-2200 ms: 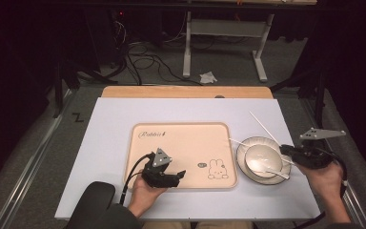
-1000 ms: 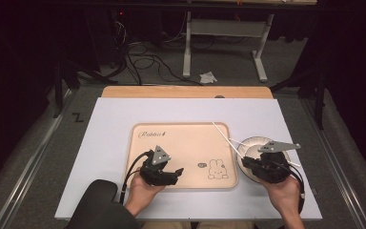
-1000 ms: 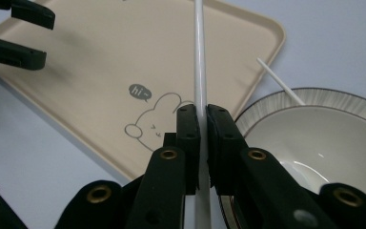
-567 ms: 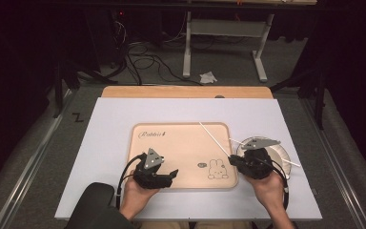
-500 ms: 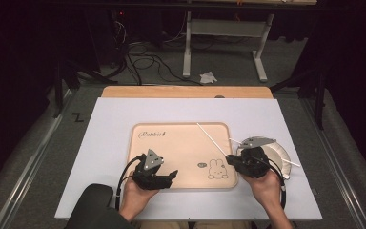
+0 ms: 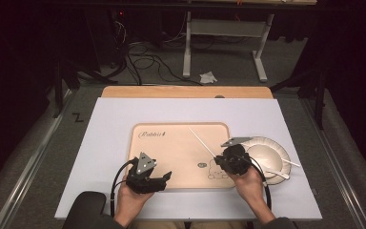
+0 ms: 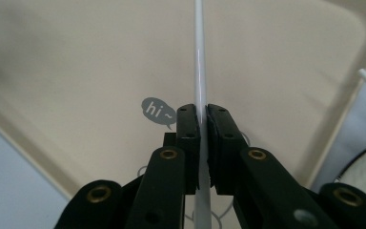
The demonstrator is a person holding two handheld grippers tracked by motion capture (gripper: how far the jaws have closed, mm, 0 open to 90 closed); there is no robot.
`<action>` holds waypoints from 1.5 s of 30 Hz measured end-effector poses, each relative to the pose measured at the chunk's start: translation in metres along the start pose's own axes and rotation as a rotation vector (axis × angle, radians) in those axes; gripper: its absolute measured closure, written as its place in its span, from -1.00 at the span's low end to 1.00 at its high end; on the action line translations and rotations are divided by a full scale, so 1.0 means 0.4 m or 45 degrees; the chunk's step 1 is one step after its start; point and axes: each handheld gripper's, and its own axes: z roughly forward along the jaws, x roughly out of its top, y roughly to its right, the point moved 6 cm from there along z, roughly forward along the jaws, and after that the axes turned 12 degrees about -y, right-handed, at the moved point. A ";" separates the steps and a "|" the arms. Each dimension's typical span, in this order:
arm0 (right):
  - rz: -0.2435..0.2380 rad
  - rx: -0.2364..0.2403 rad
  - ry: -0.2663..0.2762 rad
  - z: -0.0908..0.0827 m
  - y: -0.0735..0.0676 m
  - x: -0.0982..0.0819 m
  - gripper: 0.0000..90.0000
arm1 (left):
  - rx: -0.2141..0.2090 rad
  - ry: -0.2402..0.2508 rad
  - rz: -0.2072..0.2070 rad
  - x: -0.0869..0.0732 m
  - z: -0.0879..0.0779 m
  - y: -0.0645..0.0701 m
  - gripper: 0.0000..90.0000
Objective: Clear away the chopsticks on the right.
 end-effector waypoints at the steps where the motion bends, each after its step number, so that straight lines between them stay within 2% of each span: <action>1: 0.001 0.010 -0.030 0.024 -0.006 0.002 0.91 | 0.002 0.004 -0.001 -0.002 -0.004 0.002 -0.35; 6: -0.002 -0.026 -0.063 0.051 0.000 0.007 0.91 | 0.015 0.001 -0.012 -0.013 -0.012 0.000 -0.35; 9: 0.017 -0.038 -0.094 0.072 0.011 0.007 0.91 | 0.029 -0.003 -0.019 -0.021 -0.013 -0.001 -0.35; 15: -0.006 -0.061 -0.143 0.105 0.001 0.009 0.89 | 0.039 -0.009 -0.003 -0.028 -0.016 0.012 -0.35; 20: -0.025 -0.090 -0.142 0.107 0.001 0.010 0.77 | 0.038 -0.006 0.002 -0.030 -0.015 0.017 -0.33; 21: -0.034 -0.108 -0.142 0.106 0.000 0.010 0.72 | 0.034 0.017 0.008 -0.028 -0.018 0.024 -0.33; 27: -0.026 -0.087 -0.147 0.104 0.000 0.006 0.82 | 0.026 0.024 0.040 -0.028 -0.017 0.040 -0.32; 30: -0.043 -0.134 -0.150 0.102 0.002 0.003 0.84 | 0.020 0.015 0.045 -0.030 -0.013 0.040 -0.32; 33: -0.034 -0.128 -0.150 0.101 0.004 0.000 0.84 | 0.023 0.014 0.047 -0.031 -0.011 0.039 -0.32; 45: 0.013 -0.181 -0.149 0.093 0.031 -0.011 0.88 | -0.024 0.018 -0.016 -0.029 -0.008 0.024 -0.33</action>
